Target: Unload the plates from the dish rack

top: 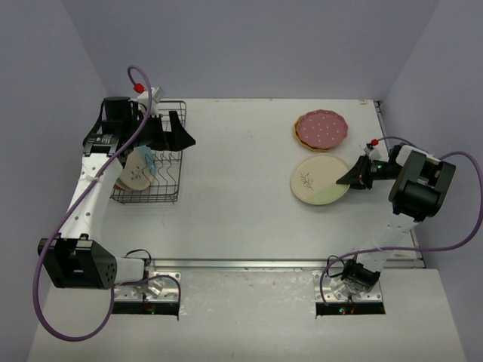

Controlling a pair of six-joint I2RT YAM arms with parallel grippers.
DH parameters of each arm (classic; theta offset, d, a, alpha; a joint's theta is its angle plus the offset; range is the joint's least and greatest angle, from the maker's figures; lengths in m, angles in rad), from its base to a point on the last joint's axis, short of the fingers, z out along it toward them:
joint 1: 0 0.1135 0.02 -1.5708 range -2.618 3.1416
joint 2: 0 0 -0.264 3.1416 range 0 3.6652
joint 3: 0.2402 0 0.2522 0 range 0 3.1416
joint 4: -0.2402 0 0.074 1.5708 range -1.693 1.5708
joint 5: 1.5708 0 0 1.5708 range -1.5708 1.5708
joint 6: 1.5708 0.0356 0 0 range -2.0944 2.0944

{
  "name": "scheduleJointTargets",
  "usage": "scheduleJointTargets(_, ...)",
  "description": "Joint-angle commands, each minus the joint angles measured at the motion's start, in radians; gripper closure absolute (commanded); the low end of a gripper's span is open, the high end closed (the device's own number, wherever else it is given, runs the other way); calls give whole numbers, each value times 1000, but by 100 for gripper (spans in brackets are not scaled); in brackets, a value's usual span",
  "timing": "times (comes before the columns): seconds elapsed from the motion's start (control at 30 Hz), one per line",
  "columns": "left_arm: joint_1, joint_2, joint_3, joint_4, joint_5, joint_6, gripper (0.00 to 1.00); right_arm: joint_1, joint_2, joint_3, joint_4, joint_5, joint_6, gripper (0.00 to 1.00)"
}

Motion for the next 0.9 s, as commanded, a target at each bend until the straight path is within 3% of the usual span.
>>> scheduleJointTargets(0.0,3,-36,27,22,-6,14,0,-26,17,36,0,205,-53,83)
scheduleJointTargets(0.13,2,-46,22,32,-16,17,0,-31,29,43,0,269,-61,74)
scheduleJointTargets(0.3,2,-40,27,28,-53,21,0,-42,41,60,3,336,-61,50)
scheduleJointTargets(0.53,2,-32,33,27,-196,16,0,-44,45,90,15,420,-67,45)
scheduleJointTargets(0.77,4,-30,90,-24,-690,71,0,-42,-131,52,111,467,-84,31)
scheduleJointTargets(0.87,18,-34,113,-46,-776,128,0,-7,-267,56,130,446,-103,25)
